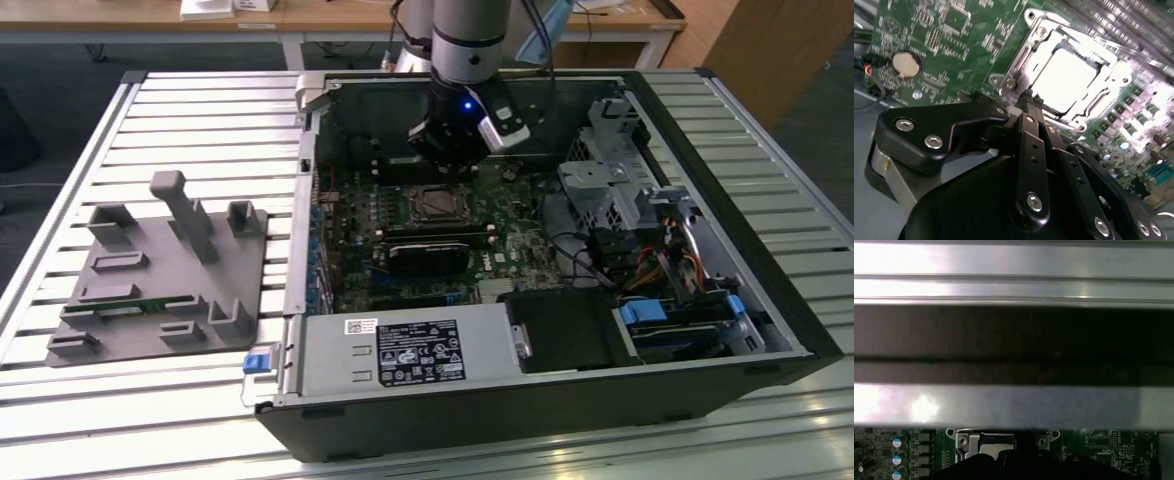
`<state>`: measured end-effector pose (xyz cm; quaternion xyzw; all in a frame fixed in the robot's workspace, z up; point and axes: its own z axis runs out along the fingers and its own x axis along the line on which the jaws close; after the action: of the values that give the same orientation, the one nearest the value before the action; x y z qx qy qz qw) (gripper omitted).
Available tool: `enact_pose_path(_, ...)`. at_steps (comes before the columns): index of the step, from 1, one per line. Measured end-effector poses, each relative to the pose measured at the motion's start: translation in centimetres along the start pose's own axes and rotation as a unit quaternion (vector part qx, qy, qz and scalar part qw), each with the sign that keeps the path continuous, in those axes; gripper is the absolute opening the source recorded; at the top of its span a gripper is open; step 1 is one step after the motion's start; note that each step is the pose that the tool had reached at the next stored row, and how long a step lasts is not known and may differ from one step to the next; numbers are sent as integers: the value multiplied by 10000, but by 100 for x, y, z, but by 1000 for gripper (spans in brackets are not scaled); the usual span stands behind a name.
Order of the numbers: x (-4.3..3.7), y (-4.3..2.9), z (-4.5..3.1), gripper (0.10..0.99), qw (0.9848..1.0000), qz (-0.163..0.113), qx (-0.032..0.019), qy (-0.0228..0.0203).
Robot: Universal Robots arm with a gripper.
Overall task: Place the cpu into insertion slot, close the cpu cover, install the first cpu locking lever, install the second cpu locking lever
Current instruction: 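Install the second cpu locking lever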
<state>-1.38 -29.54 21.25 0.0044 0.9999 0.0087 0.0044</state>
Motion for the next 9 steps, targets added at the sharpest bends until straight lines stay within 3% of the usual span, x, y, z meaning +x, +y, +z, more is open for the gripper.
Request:
enact_pose_path(3,-1,-71,-1,106,10000,1,-21,0)
enact_pose_path(5,-1,-103,-1,106,9999,1,-102,1)
enact_pose_path(9,-1,-112,-35,106,9999,2,-115,1)
